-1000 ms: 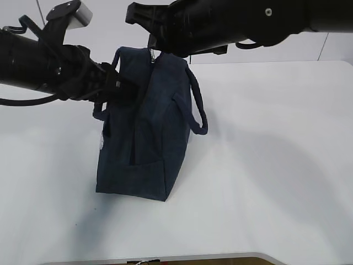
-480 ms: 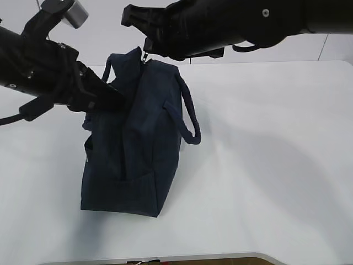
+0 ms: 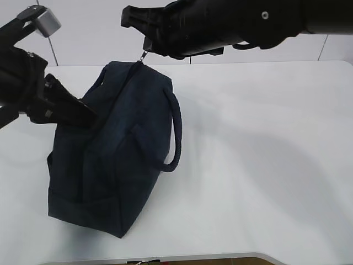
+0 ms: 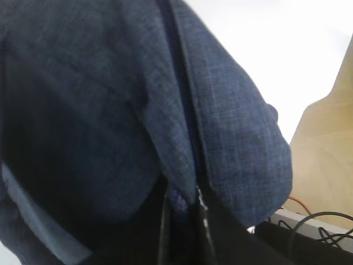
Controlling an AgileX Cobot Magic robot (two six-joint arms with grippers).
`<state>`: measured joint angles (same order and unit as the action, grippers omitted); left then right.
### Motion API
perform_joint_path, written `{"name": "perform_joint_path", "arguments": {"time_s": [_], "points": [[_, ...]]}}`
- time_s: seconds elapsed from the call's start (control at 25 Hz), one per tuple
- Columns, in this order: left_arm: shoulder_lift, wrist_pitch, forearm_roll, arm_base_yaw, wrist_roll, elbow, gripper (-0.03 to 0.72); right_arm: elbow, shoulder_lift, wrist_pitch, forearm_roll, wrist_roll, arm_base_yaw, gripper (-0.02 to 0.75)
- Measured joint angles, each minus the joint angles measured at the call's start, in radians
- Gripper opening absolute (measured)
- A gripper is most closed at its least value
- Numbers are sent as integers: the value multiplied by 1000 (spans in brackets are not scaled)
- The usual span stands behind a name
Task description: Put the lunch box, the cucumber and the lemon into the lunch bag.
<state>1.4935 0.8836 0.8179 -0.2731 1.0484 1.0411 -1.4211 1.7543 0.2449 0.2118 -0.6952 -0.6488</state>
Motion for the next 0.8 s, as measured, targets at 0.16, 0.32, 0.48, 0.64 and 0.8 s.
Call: {"name": "perform_joint_path", "arguments": {"time_s": [0.16,0.32,0.48,0.64,0.8], "points": [[0,84,0,65,-21,2,17,0,12,-9,17,0,6,5],[-9,143,-6,104,-51,2,16,-4,44,-23,27,0,12,5],[-33,157,-27,118,-66,2,16,-32,88,-27,41,0,14,5],[-40,153,-39,119,-91,2,17,-51,110,-39,49,0,14,5],[-42,133,-41,119,-125,2,68,-54,112,-43,50,0,17,5]]}}
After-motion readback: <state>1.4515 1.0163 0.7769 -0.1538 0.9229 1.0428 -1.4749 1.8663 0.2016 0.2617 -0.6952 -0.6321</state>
